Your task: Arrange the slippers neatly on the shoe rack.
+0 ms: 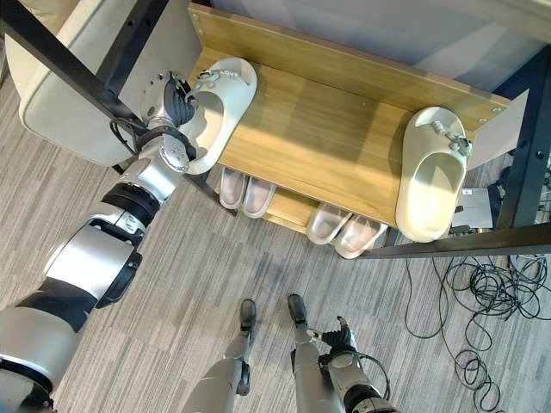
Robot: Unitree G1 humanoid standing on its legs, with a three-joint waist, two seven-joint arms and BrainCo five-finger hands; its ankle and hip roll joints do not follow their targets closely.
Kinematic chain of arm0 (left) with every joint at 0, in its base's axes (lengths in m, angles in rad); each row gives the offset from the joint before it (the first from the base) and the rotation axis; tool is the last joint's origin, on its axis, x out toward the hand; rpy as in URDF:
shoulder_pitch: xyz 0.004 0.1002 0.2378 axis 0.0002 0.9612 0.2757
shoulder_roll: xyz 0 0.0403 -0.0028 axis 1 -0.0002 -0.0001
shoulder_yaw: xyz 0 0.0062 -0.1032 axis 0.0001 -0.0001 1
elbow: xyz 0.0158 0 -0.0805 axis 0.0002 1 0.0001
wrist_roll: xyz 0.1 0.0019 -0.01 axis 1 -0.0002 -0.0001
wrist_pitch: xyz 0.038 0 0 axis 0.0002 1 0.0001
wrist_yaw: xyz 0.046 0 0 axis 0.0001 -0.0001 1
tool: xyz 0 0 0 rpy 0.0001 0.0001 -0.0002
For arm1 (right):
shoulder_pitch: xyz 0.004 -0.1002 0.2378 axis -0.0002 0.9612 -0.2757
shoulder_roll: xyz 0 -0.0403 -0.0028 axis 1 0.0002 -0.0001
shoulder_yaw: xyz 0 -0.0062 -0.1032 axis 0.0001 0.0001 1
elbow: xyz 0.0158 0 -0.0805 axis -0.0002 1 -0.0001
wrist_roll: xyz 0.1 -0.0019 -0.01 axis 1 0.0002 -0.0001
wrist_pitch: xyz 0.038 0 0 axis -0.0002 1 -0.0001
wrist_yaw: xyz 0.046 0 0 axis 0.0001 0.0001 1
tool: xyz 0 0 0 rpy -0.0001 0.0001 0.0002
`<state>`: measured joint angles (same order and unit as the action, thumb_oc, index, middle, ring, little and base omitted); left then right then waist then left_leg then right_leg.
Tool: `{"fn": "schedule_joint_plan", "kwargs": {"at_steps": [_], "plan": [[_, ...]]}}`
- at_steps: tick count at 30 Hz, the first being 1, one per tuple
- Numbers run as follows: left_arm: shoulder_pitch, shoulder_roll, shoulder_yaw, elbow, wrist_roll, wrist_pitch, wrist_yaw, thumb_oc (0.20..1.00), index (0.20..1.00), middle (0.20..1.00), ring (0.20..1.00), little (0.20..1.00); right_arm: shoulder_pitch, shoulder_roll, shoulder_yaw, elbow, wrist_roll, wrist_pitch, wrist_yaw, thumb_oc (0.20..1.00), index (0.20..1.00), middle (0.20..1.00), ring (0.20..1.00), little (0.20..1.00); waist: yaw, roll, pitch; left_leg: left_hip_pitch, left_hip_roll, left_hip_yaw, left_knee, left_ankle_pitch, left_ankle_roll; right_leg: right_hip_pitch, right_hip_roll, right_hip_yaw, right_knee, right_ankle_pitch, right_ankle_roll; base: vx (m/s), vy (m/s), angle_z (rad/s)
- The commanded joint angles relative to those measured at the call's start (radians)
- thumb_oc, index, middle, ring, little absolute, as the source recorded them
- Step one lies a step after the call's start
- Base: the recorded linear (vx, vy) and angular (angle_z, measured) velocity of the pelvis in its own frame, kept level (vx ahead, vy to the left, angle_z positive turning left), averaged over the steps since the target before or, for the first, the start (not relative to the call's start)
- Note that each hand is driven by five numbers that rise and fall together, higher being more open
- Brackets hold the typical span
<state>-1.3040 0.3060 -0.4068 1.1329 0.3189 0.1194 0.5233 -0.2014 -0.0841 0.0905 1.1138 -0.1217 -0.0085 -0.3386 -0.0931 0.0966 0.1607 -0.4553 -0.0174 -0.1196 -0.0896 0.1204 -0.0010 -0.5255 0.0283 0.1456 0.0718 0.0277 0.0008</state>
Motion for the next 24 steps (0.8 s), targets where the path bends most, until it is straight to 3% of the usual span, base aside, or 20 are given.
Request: {"fn": "schedule_joint_plan", "kwargs": {"at_steps": [1, 10, 19, 24], "plan": [[-0.092, -0.056, 0.05, 0.098, -0.03, -0.009, -0.002, 0.2, 0.2, 0.2, 0.2, 0.2, 0.004, 0.014, -0.02, -0.033, 0.002, -0.006, -0.014, 1.0, 1.0, 1.0, 1.0, 1.0, -0.004, 0.023, 0.022, 0.137, -0.076, -0.02, 0.002, -0.116, 0.021, -0.032, -0.077, 0.058, 0.007, 0.032, 0.078, 0.0, 0.0, 0.0], [-0.087, -0.136, 0.152, 0.114, -0.09, -0.029, 0.053, 0.2, 0.2, 0.2, 0.2, 0.2, -0.013, 0.018, -0.017, -0.031, 0.016, 0.008, -0.004, 1.0, 1.0, 1.0, 1.0, 1.0, -0.029, 0.017, 0.027, 0.15, -0.077, -0.012, 0.002, -0.11, 0.013, -0.031, -0.071, 0.059, 0.023, 0.034, 0.074, 0.01, -0.032, 0.0], [-0.074, -0.208, 0.171, 0.102, -0.109, -0.048, 0.071, 0.2, 0.2, 0.2, 0.2, 0.2, -0.028, 0.004, -0.013, -0.02, 0.028, 0.016, -0.009, 1.0, 1.0, 1.0, 1.0, 1.0, -0.038, 0.03, 0.027, 0.149, -0.064, 0.002, 0.002, -0.111, 0.002, -0.061, -0.051, 0.075, 0.061, 0.033, 0.056, 0.02, -0.061, -0.05], [-0.102, -0.234, 0.188, 0.162, -0.116, -0.038, 0.138, 0.2, 0.2, 0.2, 0.2, 0.2, -0.049, -0.004, -0.016, -0.016, 0.039, 0.018, -0.019, 1.0, 1.0, 1.0, 1.0, 1.0, -0.05, 0.035, 0.022, 0.142, -0.055, 0.009, 0.002, -0.111, -0.008, -0.085, -0.033, 0.091, 0.08, 0.028, 0.04, 0.03, -0.078, -0.13]]}}
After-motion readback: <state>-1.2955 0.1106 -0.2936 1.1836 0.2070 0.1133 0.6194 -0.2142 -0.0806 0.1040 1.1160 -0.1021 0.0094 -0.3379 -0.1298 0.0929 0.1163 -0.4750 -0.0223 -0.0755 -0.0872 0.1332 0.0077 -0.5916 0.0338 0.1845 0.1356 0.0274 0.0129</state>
